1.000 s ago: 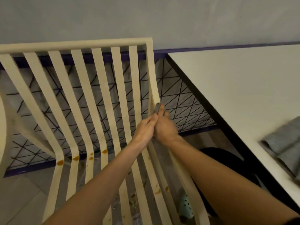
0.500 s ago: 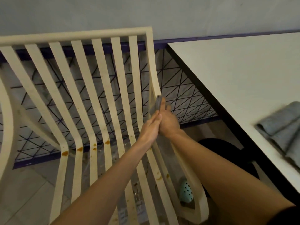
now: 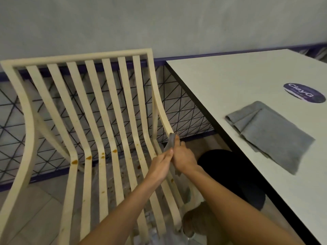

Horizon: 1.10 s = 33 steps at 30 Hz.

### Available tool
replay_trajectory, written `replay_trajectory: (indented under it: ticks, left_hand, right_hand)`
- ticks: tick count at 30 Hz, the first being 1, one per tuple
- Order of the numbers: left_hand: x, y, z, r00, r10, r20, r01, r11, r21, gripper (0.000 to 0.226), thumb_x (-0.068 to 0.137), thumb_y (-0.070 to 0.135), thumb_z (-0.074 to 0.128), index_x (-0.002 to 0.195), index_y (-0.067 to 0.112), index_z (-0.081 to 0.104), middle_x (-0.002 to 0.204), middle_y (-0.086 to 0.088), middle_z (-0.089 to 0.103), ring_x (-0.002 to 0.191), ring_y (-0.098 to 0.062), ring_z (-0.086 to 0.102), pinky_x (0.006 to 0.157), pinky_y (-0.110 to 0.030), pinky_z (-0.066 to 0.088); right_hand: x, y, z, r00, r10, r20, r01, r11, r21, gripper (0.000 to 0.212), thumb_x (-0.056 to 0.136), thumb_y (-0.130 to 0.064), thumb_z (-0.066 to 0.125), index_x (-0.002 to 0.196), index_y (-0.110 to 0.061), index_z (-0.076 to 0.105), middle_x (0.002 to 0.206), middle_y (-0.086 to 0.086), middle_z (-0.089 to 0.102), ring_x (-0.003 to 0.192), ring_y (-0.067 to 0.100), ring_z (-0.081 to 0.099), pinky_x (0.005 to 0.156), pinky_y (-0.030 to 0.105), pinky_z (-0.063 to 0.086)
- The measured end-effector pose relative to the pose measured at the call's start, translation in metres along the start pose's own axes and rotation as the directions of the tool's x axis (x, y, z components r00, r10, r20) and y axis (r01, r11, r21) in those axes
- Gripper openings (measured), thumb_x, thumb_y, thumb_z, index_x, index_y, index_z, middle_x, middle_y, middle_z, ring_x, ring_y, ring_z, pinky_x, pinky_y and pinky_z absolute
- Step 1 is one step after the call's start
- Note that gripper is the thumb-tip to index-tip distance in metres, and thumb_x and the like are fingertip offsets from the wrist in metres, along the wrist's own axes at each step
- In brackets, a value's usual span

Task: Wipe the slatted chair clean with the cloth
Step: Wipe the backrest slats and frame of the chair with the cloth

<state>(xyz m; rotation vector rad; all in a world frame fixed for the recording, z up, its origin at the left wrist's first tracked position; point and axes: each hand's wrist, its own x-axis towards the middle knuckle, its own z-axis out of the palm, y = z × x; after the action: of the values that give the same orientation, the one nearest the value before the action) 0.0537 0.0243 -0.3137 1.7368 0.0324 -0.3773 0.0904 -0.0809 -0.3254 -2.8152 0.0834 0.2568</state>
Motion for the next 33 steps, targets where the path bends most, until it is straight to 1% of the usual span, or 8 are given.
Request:
replay_trajectory:
  ticks: [2,4,6,10,15,20,27,33]
  left_hand:
    - [-0.011,0.003,0.000,0.998,0.059,0.004,-0.060,0.992,0.111,0.039,0.104,0.033,0.038,0.134,0.018,0.057,0.123,0.010,0.057,0.111,0.001,0.052,0.088,-0.002,0.039]
    - [-0.015,0.005,-0.001,0.993,0.120,0.008,-0.118,0.964,0.239,0.037,0.104,0.031,0.039,0.125,0.014,0.064,0.114,0.006,0.062,0.100,0.003,0.051,0.075,-0.004,0.038]
    - [-0.016,0.008,-0.003,0.987,0.158,0.016,-0.155,0.937,0.315,0.036,0.104,0.030,0.041,0.125,0.012,0.064,0.124,-0.001,0.063,0.107,-0.001,0.050,0.082,-0.013,0.036]
    - [-0.006,0.007,-0.001,0.983,0.176,0.055,-0.184,0.903,0.388,0.043,0.104,0.033,0.040,0.142,0.015,0.047,0.150,0.001,0.043,0.138,-0.011,0.036,0.114,-0.024,0.024]
    - [0.011,-0.002,0.005,0.977,0.132,0.170,-0.206,0.803,0.559,0.054,0.103,0.045,0.031,0.152,0.023,0.029,0.161,0.009,0.016,0.149,-0.013,0.007,0.122,-0.038,0.006]
    - [0.028,-0.007,-0.005,0.958,0.174,0.226,-0.279,0.732,0.621,0.055,0.102,0.048,0.027,0.153,0.027,0.024,0.160,0.016,0.011,0.149,-0.013,-0.003,0.122,-0.039,0.005]
    - [0.064,-0.008,-0.040,0.953,0.211,0.216,-0.301,0.592,0.748,0.054,0.102,0.050,0.023,0.153,0.035,0.016,0.161,0.018,0.000,0.149,-0.013,-0.010,0.121,-0.045,0.010]
    - [0.101,-0.006,-0.062,0.941,0.242,0.238,-0.339,0.632,0.697,0.053,0.101,0.052,0.024,0.151,0.036,0.025,0.160,0.019,0.004,0.149,-0.009,-0.007,0.122,-0.041,0.008]
  right_hand:
    - [-0.012,0.006,0.001,1.000,0.025,-0.009,-0.025,0.999,0.040,0.070,0.096,-0.021,0.047,0.152,-0.011,0.006,0.135,0.019,0.046,0.112,0.038,0.056,0.088,0.044,0.046]
    - [-0.024,0.011,0.002,0.999,0.023,-0.037,-0.020,0.996,0.084,0.057,0.097,-0.022,0.044,0.146,-0.007,0.020,0.130,0.018,0.052,0.110,0.038,0.057,0.087,0.042,0.045]
    - [-0.038,0.018,0.003,0.997,0.007,-0.076,0.006,0.987,0.163,0.041,0.100,-0.028,0.039,0.136,-0.008,0.033,0.123,0.016,0.057,0.107,0.037,0.059,0.082,0.040,0.044]
    - [-0.073,0.034,0.009,0.993,0.021,-0.117,0.024,0.927,0.375,0.032,0.102,-0.041,0.035,0.121,-0.018,0.044,0.105,0.005,0.065,0.091,0.025,0.064,0.073,0.035,0.050]
    - [-0.116,0.047,0.024,0.990,0.088,-0.111,-0.016,0.848,0.530,0.029,0.101,-0.044,0.035,0.115,-0.021,0.045,0.093,-0.008,0.058,0.085,0.013,0.060,0.065,0.019,0.043]
    - [-0.113,0.044,0.021,0.988,0.123,-0.096,-0.059,0.862,0.503,0.025,0.101,-0.047,0.031,0.103,-0.024,0.042,0.089,-0.003,0.061,0.079,0.015,0.061,0.069,0.037,0.050]
    - [-0.087,0.030,0.000,0.989,0.135,-0.054,-0.105,0.922,0.371,0.032,0.102,-0.047,0.024,0.105,-0.024,0.046,0.088,-0.007,0.056,0.075,0.007,0.054,0.064,0.024,0.042]
    - [0.004,0.004,-0.012,0.986,0.168,0.015,-0.166,0.955,0.247,0.047,0.103,-0.046,0.018,0.119,-0.015,0.050,0.115,0.013,0.061,0.105,0.032,0.058,0.079,0.038,0.042]
